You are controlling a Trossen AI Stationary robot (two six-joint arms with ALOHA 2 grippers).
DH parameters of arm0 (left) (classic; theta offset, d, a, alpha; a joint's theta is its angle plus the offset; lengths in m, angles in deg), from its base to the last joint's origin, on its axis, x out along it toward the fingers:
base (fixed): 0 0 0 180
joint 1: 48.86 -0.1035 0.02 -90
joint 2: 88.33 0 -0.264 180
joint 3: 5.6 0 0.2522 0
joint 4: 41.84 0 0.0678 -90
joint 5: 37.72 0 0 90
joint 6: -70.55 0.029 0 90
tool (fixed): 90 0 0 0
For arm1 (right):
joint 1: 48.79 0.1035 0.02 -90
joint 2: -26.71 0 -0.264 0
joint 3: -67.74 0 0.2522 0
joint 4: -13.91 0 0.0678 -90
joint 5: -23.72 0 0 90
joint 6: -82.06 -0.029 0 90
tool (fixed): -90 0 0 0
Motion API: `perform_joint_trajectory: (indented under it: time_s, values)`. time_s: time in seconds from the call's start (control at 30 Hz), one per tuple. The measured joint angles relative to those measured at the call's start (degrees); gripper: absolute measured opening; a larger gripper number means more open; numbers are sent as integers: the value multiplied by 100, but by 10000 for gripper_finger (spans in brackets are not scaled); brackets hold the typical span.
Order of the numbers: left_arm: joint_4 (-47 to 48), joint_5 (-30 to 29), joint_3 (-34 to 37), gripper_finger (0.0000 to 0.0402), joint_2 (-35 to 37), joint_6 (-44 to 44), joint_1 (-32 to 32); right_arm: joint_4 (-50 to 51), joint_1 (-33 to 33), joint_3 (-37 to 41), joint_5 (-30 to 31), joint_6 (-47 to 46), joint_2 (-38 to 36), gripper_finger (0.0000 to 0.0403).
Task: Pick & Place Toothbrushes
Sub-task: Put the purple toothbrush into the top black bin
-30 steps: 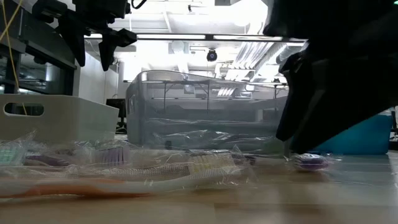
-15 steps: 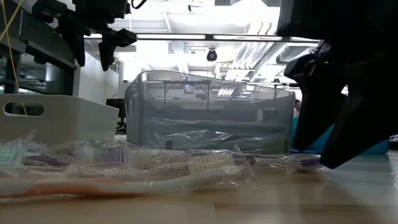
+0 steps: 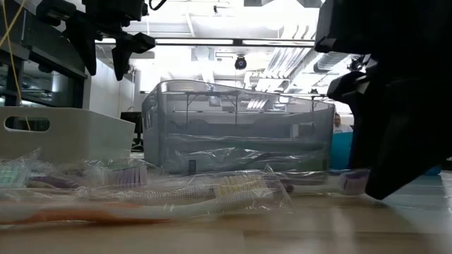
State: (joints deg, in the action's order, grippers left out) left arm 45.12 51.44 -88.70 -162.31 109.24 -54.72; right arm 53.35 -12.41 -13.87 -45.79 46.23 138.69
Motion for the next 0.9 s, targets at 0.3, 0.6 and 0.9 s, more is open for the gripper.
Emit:
perform_joint_trajectory:
  time_s: [0.3,0.6,0.9]
  values:
    - [0,-1,0,211,0,0,-1,-175,38,-12,-545,-509,-12,15]
    - [-1,-2,0,211,0,0,-1,-300,216,-5,-1295,-1102,-140,9]
    - [-22,-2,0,211,0,31,0,64,367,0,-1332,-1788,-809,7]
